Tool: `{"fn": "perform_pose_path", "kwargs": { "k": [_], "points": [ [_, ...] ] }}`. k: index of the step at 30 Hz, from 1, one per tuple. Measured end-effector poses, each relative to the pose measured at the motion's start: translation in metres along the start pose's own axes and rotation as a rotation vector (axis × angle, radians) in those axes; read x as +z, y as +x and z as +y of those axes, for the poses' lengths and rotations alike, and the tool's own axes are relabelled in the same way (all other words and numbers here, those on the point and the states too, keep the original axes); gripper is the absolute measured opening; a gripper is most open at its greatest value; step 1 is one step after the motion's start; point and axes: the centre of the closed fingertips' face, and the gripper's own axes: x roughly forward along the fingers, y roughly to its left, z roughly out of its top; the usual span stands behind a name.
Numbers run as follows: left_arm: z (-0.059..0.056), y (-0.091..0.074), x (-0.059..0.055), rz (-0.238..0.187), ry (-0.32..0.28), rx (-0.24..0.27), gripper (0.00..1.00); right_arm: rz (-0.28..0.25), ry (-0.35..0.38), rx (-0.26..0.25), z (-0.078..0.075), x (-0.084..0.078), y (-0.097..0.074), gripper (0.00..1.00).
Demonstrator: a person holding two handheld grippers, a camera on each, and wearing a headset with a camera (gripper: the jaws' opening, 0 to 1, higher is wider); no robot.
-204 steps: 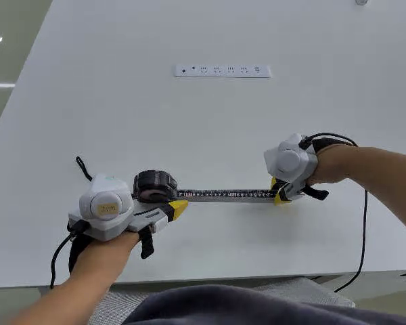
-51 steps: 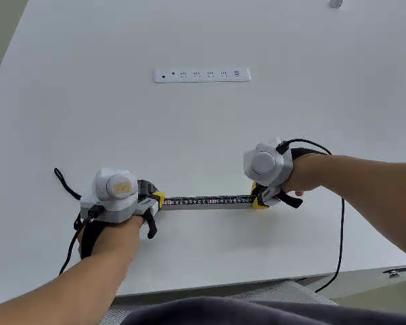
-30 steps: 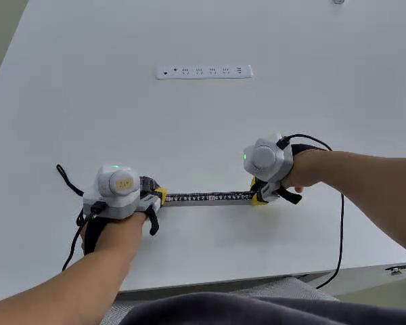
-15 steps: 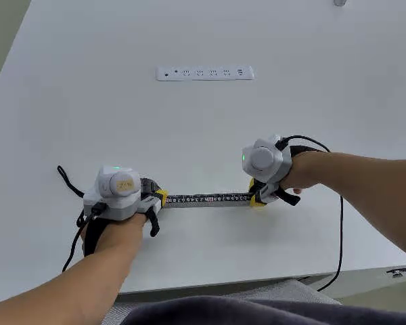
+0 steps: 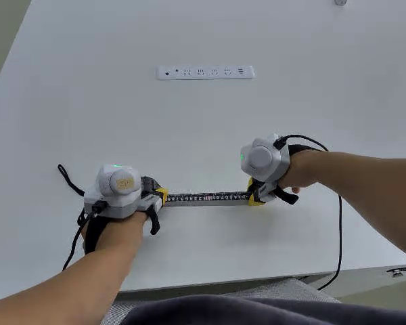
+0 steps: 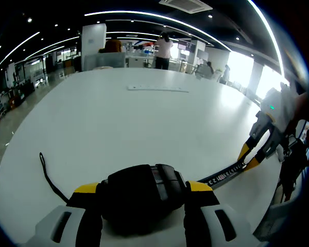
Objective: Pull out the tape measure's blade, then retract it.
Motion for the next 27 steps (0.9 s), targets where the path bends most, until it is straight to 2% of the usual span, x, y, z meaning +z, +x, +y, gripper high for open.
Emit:
{"fn": "perform_pose_path", "kwargs": {
  "k": [27],
  "points": [
    [-0.0006, -0.0011, 0.0007, -0.001, 0.006, -0.005, 0.61, -0.018, 0.012, -0.005, 0.0002, 0.0084, 0.0021, 0.15]
  ]
}}
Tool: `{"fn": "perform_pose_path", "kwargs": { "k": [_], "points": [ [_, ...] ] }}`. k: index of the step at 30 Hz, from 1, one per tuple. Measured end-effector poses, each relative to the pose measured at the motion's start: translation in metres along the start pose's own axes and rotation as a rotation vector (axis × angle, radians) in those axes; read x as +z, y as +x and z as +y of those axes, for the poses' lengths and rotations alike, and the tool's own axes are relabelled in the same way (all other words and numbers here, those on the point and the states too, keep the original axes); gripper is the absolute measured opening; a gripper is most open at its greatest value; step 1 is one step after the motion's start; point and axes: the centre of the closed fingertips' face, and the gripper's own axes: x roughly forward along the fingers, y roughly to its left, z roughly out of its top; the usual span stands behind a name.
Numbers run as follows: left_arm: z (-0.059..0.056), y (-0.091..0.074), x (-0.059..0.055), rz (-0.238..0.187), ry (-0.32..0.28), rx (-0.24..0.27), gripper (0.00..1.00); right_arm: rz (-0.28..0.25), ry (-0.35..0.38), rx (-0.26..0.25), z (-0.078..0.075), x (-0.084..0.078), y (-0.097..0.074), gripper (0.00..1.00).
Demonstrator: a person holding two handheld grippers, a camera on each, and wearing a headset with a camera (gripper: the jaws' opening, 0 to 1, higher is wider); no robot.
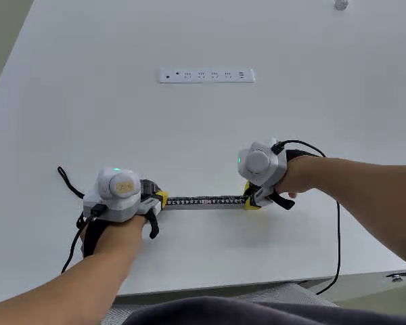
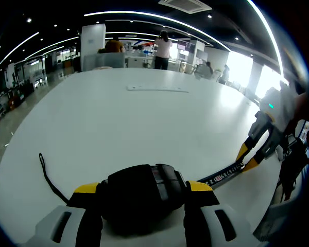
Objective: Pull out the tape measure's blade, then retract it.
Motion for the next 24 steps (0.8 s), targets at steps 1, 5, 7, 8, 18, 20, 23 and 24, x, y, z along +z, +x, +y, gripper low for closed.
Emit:
{"fn": "perform_pose_path", "kwargs": {
  "k": [1, 5, 7, 8, 18, 20, 23, 24],
  "points": [
    [0.0001, 0.0001, 0.0, 0.001, -0.001, 0.0, 0.61, 0.001, 0.0, 0.0, 0.0002, 0.0006, 0.0001, 0.15],
    [0.0007, 0.0007, -0.0003, 0.001, -0.001, -0.001, 0.61, 0.001, -0.006, 0.0, 0.0008, 0.0032, 0.0008, 0.15],
    [0.001, 0.001, -0.0002, 0.0, -0.001, -0.001, 0.61, 0.001, -0.007, 0.001, 0.0007, 0.0036, 0.001, 0.15],
    [0.0011, 0.001, -0.0001, 0.0, -0.001, -0.001, 0.61, 0.0, -0.008, 0.001, 0.0004, 0.0036, 0.0012, 0.15],
    [0.0016, 0.0014, 0.0006, 0.001, -0.003, -0.002, 0.61, -0.007, -0.01, 0.004, 0.0006, 0.007, 0.0023, 0.15],
    [0.0018, 0.0017, 0.0006, 0.001, -0.003, -0.002, 0.61, -0.009, -0.01, 0.005, 0.0008, 0.0074, 0.0024, 0.15],
    [0.0019, 0.0019, 0.0008, -0.001, -0.003, -0.003, 0.61, -0.011, -0.011, 0.006, 0.0012, 0.0086, 0.0027, 0.15],
    [0.0018, 0.0019, 0.0008, -0.001, -0.003, -0.003, 0.61, -0.011, -0.011, 0.006, 0.0013, 0.0088, 0.0026, 0.15]
  ]
}}
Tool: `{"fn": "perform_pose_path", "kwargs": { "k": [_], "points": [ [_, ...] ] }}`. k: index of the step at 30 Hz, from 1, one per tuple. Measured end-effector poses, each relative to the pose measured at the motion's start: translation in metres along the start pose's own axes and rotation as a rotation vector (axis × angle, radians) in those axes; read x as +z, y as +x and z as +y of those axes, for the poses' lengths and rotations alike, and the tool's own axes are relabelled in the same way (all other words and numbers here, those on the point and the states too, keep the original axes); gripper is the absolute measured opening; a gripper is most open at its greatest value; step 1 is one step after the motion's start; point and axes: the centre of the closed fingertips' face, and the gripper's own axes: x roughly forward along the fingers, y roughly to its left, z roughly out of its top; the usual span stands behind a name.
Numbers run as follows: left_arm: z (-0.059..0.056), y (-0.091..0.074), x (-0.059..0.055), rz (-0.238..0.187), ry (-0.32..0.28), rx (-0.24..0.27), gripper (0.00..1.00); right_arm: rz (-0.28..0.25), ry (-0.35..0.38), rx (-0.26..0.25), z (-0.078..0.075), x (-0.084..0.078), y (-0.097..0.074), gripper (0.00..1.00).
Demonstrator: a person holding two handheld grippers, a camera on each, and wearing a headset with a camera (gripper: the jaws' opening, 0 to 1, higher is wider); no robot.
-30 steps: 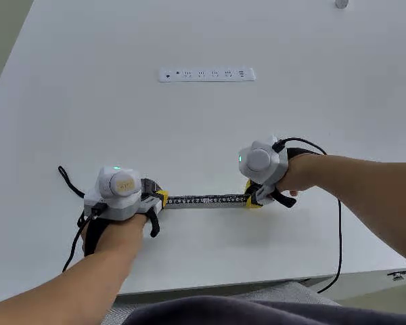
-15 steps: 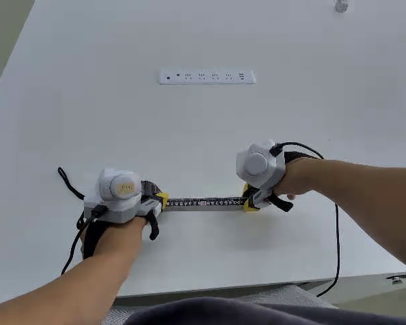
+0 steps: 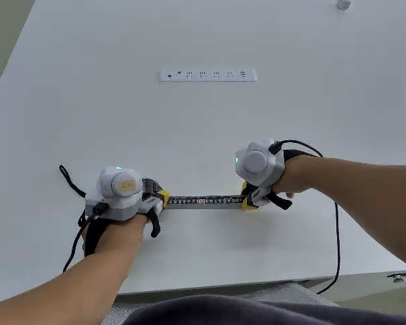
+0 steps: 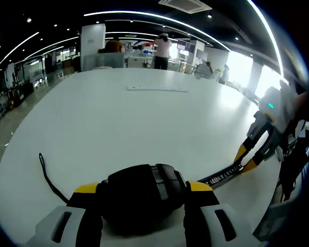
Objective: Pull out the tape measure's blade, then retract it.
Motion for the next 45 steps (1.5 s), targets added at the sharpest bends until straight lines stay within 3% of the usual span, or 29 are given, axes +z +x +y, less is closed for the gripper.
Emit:
{"fn": "perform_pose_path", "kwargs": {
  "k": [45],
  "points": [
    [0.0, 0.0, -0.001, -0.006, -0.001, -0.002, 0.61, -0.026, -0.002, 0.004, 0.002, 0.016, 0.006, 0.15]
  ]
}}
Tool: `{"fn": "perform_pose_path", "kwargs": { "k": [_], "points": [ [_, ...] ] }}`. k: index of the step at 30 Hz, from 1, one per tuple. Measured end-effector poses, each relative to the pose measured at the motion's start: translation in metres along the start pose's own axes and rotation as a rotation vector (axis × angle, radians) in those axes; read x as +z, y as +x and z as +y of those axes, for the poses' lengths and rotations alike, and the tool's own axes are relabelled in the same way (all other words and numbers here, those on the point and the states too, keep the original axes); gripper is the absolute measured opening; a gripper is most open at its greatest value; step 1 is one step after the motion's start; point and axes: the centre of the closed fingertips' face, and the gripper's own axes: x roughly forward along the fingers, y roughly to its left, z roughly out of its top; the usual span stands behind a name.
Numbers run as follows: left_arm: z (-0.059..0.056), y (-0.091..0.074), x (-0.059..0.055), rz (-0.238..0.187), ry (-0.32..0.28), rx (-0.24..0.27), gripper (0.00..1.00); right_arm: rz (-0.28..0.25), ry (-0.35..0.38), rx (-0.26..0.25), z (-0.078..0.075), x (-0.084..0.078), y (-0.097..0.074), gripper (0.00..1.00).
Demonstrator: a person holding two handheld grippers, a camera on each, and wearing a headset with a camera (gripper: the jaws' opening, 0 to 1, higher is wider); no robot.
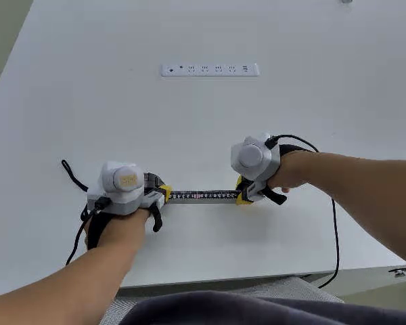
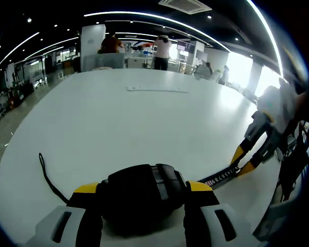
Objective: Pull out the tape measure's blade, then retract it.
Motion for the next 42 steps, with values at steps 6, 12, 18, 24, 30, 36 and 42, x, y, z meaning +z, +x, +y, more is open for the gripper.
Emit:
{"fn": "perform_pose_path", "kwargs": {
  "k": [6, 12, 18, 24, 30, 36, 42],
  "points": [
    [0.0, 0.0, 0.0, 0.0, 0.002, 0.0, 0.61, -0.001, 0.001, 0.0, 0.001, 0.003, 0.001, 0.15],
    [0.001, 0.0, -0.001, 0.002, 0.002, -0.001, 0.61, -0.006, 0.0, -0.001, 0.0, 0.004, 0.003, 0.15],
    [0.0, 0.0, -0.001, 0.002, 0.002, -0.002, 0.61, -0.01, -0.001, 0.0, 0.001, 0.006, 0.004, 0.15],
    [0.0, -0.001, -0.001, 0.003, 0.001, -0.004, 0.61, -0.013, -0.002, 0.002, 0.001, 0.008, 0.005, 0.15],
    [0.0, 0.0, -0.001, 0.004, 0.002, -0.006, 0.61, -0.014, -0.002, 0.001, 0.002, 0.01, 0.006, 0.15],
    [-0.001, 0.0, -0.002, 0.003, 0.003, -0.009, 0.61, -0.014, -0.003, 0.001, 0.002, 0.011, 0.006, 0.15],
    [-0.001, -0.001, -0.002, 0.004, 0.001, -0.011, 0.61, -0.018, -0.001, 0.001, 0.003, 0.013, 0.006, 0.15]
  ]
}}
